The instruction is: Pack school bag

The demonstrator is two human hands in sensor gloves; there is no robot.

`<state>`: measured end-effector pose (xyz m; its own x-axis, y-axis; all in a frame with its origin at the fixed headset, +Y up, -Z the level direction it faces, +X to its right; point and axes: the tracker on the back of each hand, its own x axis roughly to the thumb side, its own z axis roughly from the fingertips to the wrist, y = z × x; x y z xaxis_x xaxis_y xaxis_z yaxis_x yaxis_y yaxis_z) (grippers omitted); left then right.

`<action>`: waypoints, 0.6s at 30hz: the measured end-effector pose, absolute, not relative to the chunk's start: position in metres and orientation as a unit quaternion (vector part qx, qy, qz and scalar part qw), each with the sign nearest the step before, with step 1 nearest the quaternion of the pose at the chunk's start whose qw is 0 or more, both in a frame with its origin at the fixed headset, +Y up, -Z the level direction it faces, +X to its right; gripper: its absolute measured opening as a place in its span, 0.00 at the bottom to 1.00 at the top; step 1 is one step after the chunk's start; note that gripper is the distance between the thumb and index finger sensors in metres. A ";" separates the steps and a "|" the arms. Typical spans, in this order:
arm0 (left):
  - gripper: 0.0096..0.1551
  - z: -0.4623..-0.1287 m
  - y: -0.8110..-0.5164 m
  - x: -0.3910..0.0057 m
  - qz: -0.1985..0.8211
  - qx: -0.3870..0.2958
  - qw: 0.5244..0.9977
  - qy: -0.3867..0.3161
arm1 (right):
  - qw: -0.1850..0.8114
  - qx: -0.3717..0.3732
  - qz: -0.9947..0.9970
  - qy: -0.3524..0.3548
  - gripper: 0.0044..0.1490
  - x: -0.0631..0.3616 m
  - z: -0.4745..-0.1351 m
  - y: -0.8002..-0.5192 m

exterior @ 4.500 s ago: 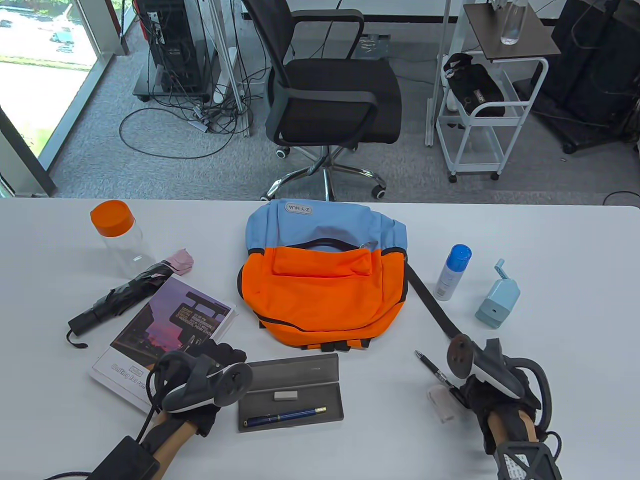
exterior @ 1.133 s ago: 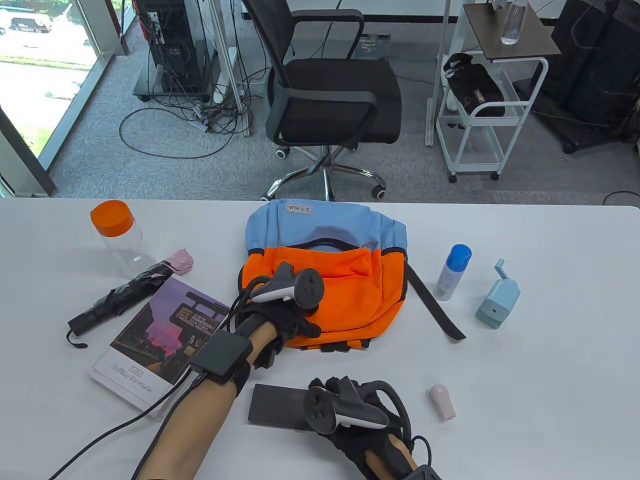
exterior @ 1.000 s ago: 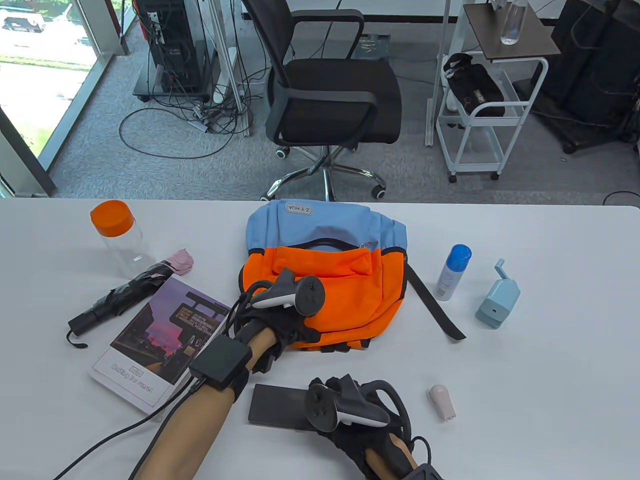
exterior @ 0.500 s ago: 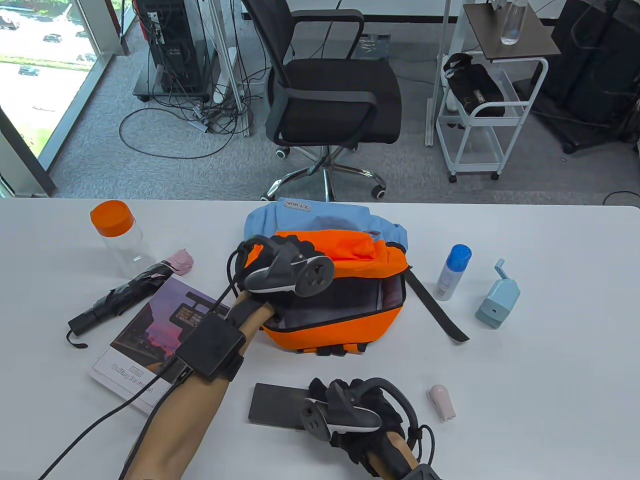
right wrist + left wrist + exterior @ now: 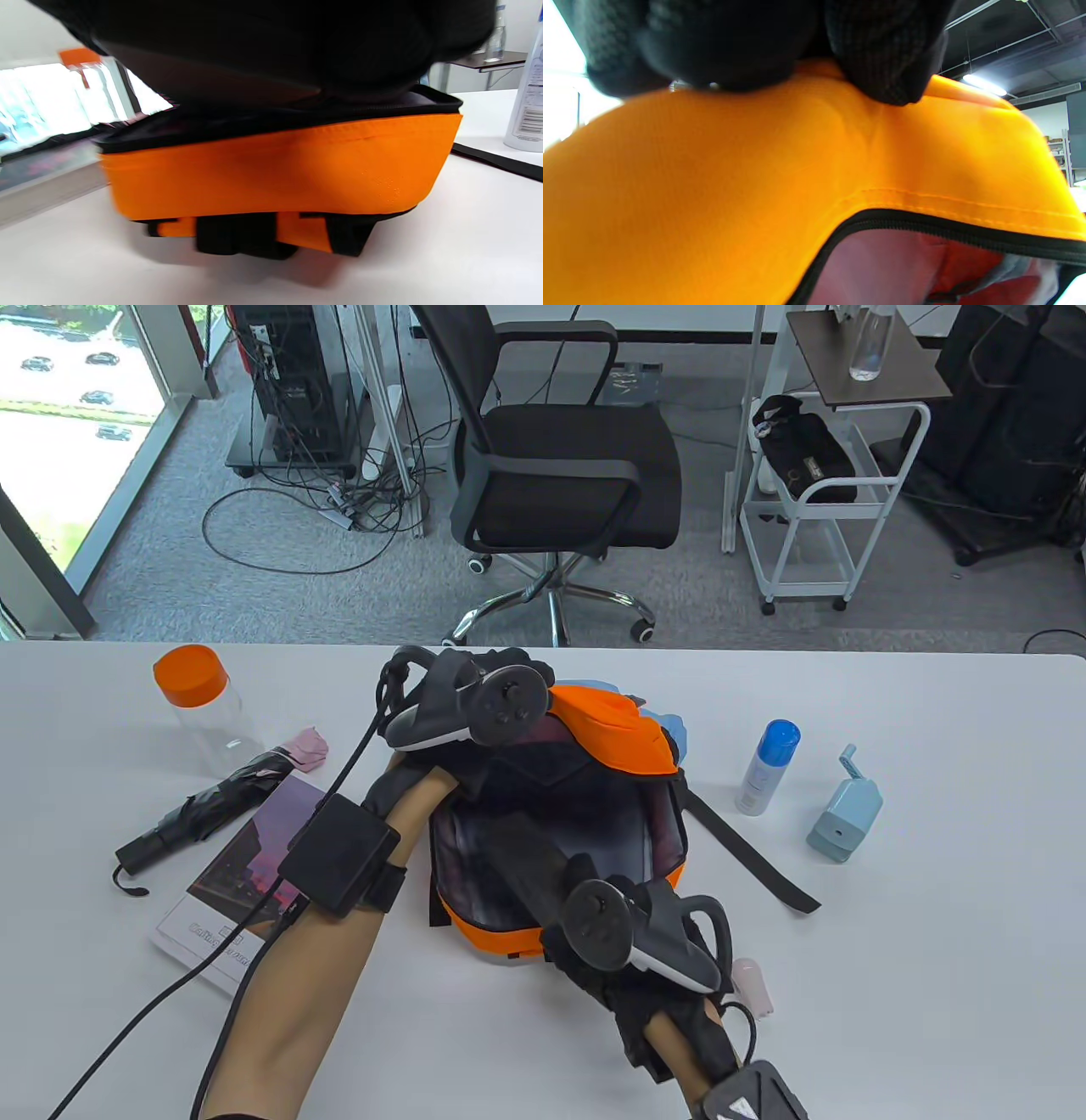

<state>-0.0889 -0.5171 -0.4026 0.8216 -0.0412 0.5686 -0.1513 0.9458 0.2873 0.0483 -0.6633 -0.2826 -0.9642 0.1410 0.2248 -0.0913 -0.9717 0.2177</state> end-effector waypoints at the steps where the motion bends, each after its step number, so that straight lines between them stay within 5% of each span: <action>1: 0.22 -0.403 -0.518 -0.089 0.029 0.156 0.942 -0.297 | 0.057 0.104 0.983 0.139 0.50 0.044 -0.294 -0.674; 11: 0.21 -0.399 -0.517 -0.091 0.041 0.115 0.948 -0.294 | 0.167 -0.027 0.983 0.073 0.52 -0.012 -0.360 -0.694; 13: 0.21 -0.400 -0.518 -0.093 0.048 0.109 0.948 -0.294 | 0.206 -0.005 0.972 0.111 0.55 -0.016 -0.357 -0.693; 18: 0.22 -0.400 -0.520 -0.103 0.063 0.113 0.950 -0.283 | 0.211 0.047 0.974 0.070 0.46 -0.005 -0.325 -0.670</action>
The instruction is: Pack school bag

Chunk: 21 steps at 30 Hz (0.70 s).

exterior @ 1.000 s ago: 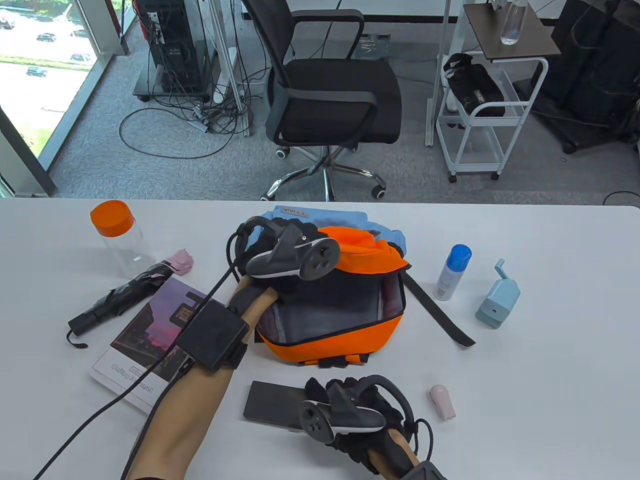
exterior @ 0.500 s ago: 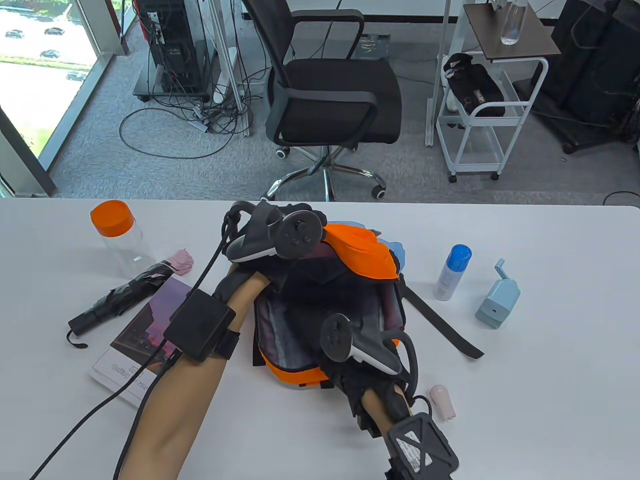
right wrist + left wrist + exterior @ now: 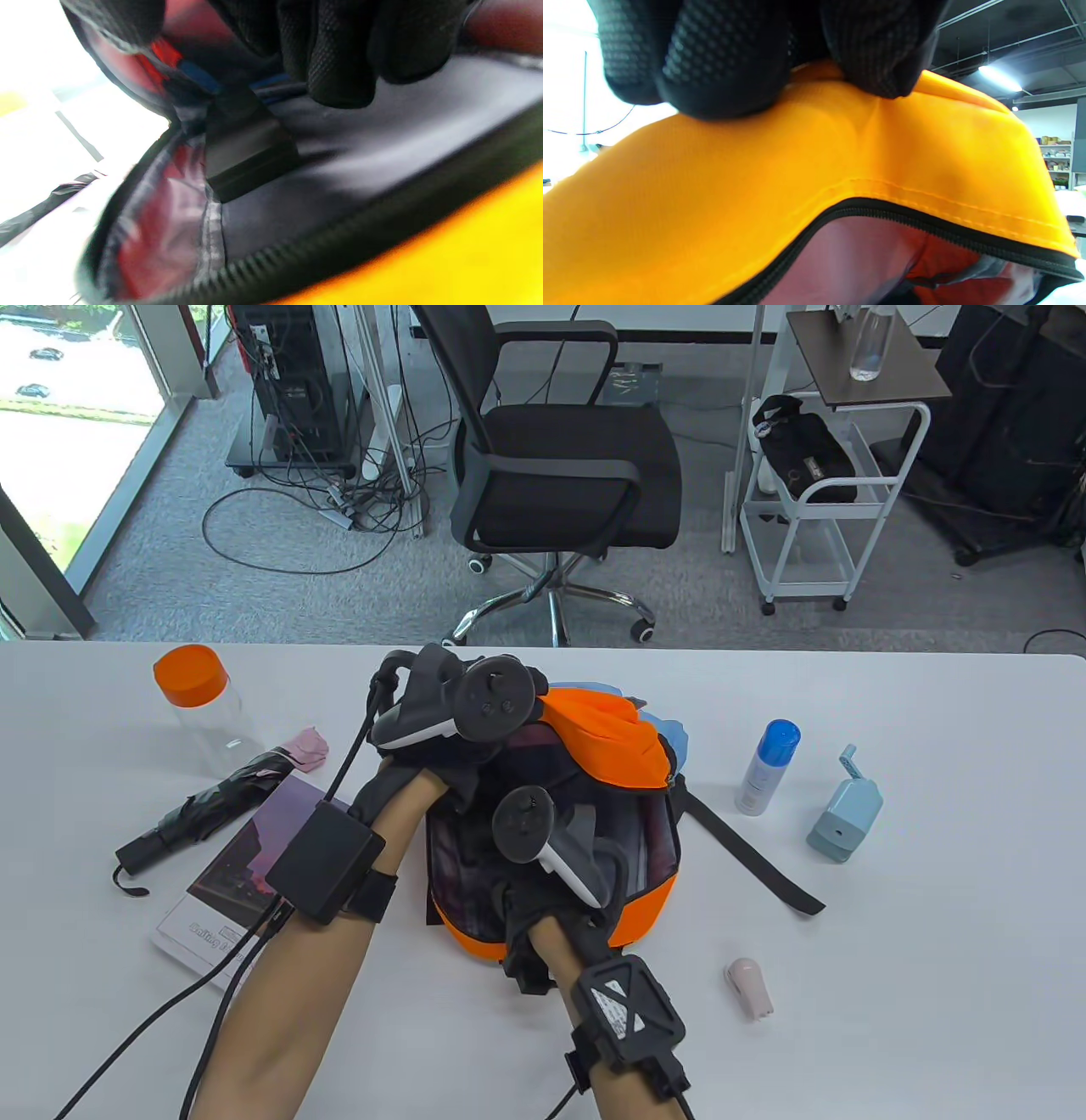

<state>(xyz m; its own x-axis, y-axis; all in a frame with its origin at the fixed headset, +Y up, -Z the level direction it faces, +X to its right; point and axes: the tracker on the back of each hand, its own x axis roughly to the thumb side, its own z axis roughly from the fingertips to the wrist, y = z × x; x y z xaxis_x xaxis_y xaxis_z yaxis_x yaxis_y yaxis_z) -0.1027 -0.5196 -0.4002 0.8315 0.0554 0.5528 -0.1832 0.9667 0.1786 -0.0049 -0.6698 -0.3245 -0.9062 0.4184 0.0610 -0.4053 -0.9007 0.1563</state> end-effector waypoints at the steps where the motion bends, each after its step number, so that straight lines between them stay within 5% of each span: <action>1: 0.22 -0.400 -0.522 -0.105 0.076 0.112 0.950 -0.280 | 0.209 0.048 0.975 0.064 0.44 0.002 -0.316 -0.664; 10: 0.22 -0.391 -0.530 -0.107 0.079 0.103 0.955 -0.266 | 0.151 -0.026 0.986 0.056 0.38 0.095 -0.286 -0.629; 21: 0.22 -0.384 -0.532 -0.103 0.054 0.101 0.958 -0.262 | 0.094 -0.254 0.962 0.040 0.33 0.249 -0.304 -0.624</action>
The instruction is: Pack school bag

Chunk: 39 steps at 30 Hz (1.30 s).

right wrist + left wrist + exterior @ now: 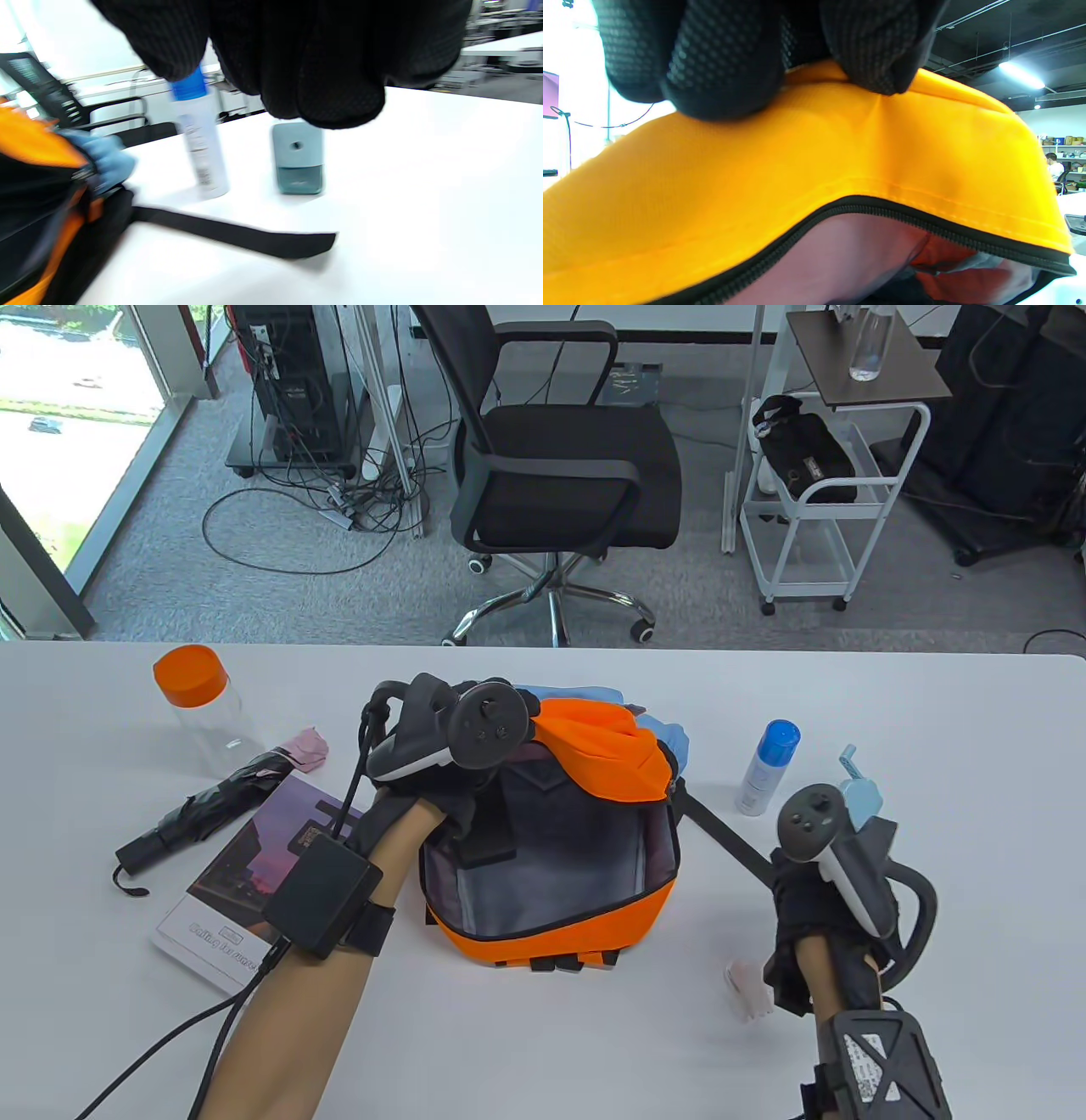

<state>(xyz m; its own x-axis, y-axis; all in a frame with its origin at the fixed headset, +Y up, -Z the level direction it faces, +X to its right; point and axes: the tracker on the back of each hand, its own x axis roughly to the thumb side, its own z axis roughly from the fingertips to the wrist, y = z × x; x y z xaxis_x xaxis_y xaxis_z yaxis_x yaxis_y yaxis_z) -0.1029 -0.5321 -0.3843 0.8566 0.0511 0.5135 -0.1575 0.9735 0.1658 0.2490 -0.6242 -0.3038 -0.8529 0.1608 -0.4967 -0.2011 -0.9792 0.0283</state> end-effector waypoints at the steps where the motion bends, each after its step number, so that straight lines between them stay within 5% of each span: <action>1: 0.22 -0.385 -0.532 -0.103 0.058 0.096 0.959 -0.262 | 0.095 -0.267 0.958 0.040 0.32 0.256 -0.308 -0.626; 14: 0.22 -0.382 -0.535 -0.104 0.052 0.109 0.957 -0.263 | 0.112 -0.359 0.926 0.023 0.57 0.305 -0.364 -0.672; 19: 0.22 -0.380 -0.536 -0.099 0.035 0.108 0.957 -0.268 | 0.094 -0.370 0.924 -0.018 0.63 0.311 -0.384 -0.698; 25: 0.22 -0.383 -0.535 -0.098 0.027 0.103 0.958 -0.266 | 0.083 -0.375 0.923 0.022 0.61 0.311 -0.398 -0.702; 34: 0.22 -0.380 -0.537 -0.101 0.022 0.105 0.958 -0.265 | -0.010 -0.302 0.948 0.098 0.65 0.277 -0.348 -0.664; 39: 0.22 -0.376 -0.541 -0.102 0.031 0.105 0.957 -0.268 | 0.054 -0.179 0.971 0.150 0.70 0.228 -0.291 -0.643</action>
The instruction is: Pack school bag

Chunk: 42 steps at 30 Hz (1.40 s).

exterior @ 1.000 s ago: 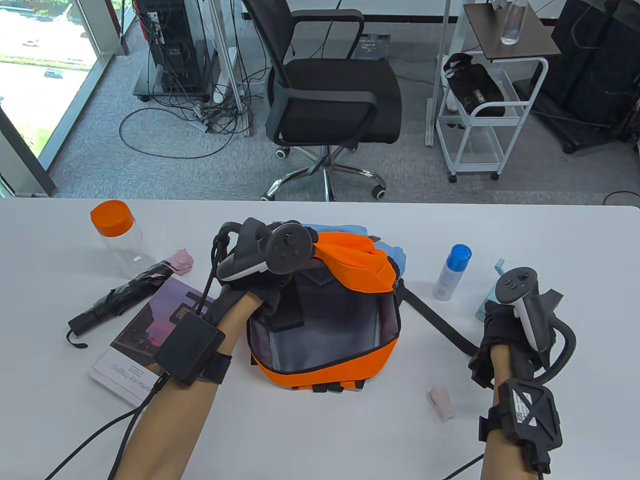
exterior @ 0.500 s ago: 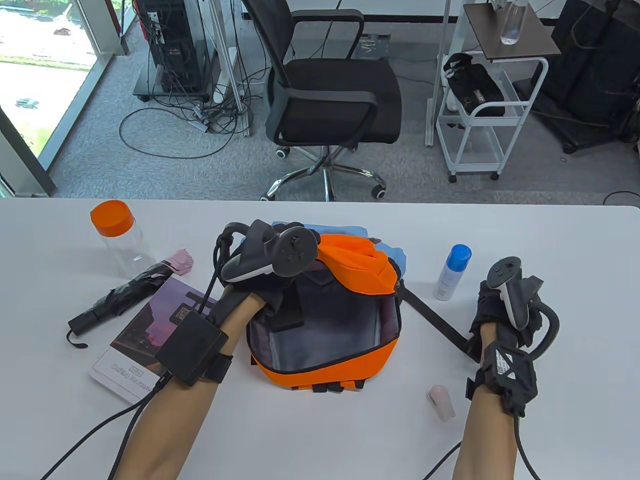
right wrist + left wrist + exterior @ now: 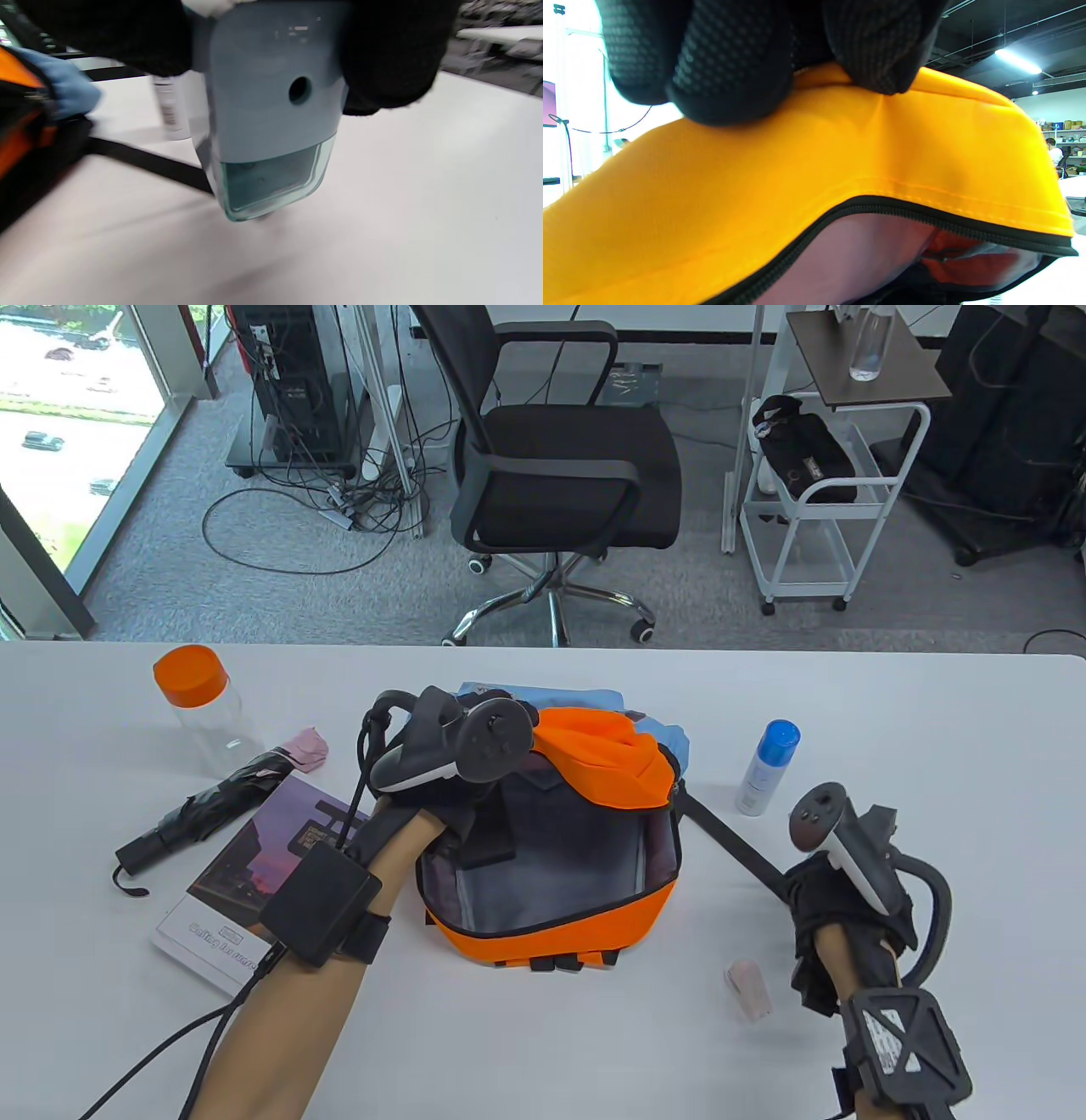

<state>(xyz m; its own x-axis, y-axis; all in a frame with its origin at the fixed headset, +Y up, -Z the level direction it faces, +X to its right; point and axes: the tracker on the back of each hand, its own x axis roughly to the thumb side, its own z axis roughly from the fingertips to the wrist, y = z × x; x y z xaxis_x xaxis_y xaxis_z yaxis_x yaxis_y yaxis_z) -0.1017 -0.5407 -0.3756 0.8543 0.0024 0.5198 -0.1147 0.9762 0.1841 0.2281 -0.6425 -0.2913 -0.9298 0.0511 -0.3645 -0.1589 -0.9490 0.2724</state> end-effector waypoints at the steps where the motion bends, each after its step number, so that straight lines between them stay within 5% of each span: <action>1: 0.22 -0.374 -0.541 -0.101 0.029 0.107 0.956 -0.271 | 0.061 -0.141 0.976 0.157 0.71 0.212 -0.279 -0.638; 5: 0.22 -0.370 -0.541 -0.100 0.016 0.115 0.954 -0.276 | 0.061 0.001 0.993 0.099 0.68 0.139 -0.249 -0.626; 8: 0.22 -0.371 -0.541 -0.100 0.017 0.114 0.954 -0.278 | -0.012 0.099 0.994 0.032 0.57 0.078 -0.246 -0.630; 15: 0.22 -0.370 -0.535 -0.100 0.013 0.109 0.952 -0.285 | -0.189 0.132 0.971 -0.056 0.57 0.002 -0.316 -0.675; 17: 0.22 -0.371 -0.533 -0.101 0.017 0.110 0.951 -0.287 | -0.177 0.101 0.971 -0.125 0.57 -0.003 -0.340 -0.683; 20: 0.22 -0.375 -0.532 -0.103 0.024 0.109 0.952 -0.285 | -0.184 0.063 0.980 -0.042 0.65 -0.007 -0.355 -0.687; 22: 0.22 -0.375 -0.532 -0.103 0.022 0.109 0.952 -0.285 | -0.125 0.097 0.987 -0.037 0.60 -0.007 -0.342 -0.679; 27: 0.22 -0.375 -0.535 -0.105 0.022 0.110 0.950 -0.290 | -0.025 0.147 0.988 -0.038 0.44 0.006 -0.272 -0.623; 32: 0.22 -0.370 -0.538 -0.106 0.027 0.104 0.951 -0.291 | 0.097 0.093 0.980 -0.147 0.24 0.046 -0.259 -0.554; 34: 0.22 -0.368 -0.542 -0.105 0.035 0.095 0.952 -0.290 | 0.132 0.072 0.968 -0.203 0.33 0.056 -0.272 -0.546; 37: 0.22 -0.362 -0.547 -0.103 0.035 0.090 0.952 -0.291 | 0.063 0.070 0.987 -0.128 0.57 0.054 -0.304 -0.554; 42: 0.24 -0.355 -0.555 -0.109 0.020 0.092 0.953 -0.287 | 0.058 0.085 0.986 -0.130 0.26 0.042 -0.336 -0.576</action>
<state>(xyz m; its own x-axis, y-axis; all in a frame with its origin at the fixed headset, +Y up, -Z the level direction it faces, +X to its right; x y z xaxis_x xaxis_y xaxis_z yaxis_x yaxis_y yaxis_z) -0.1090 -0.5545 -0.3547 0.8348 -0.0149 0.5503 -0.0905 0.9823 0.1639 0.0418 -0.5765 -0.3356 -0.9789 0.0914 0.1825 -0.1355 -0.9597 -0.2461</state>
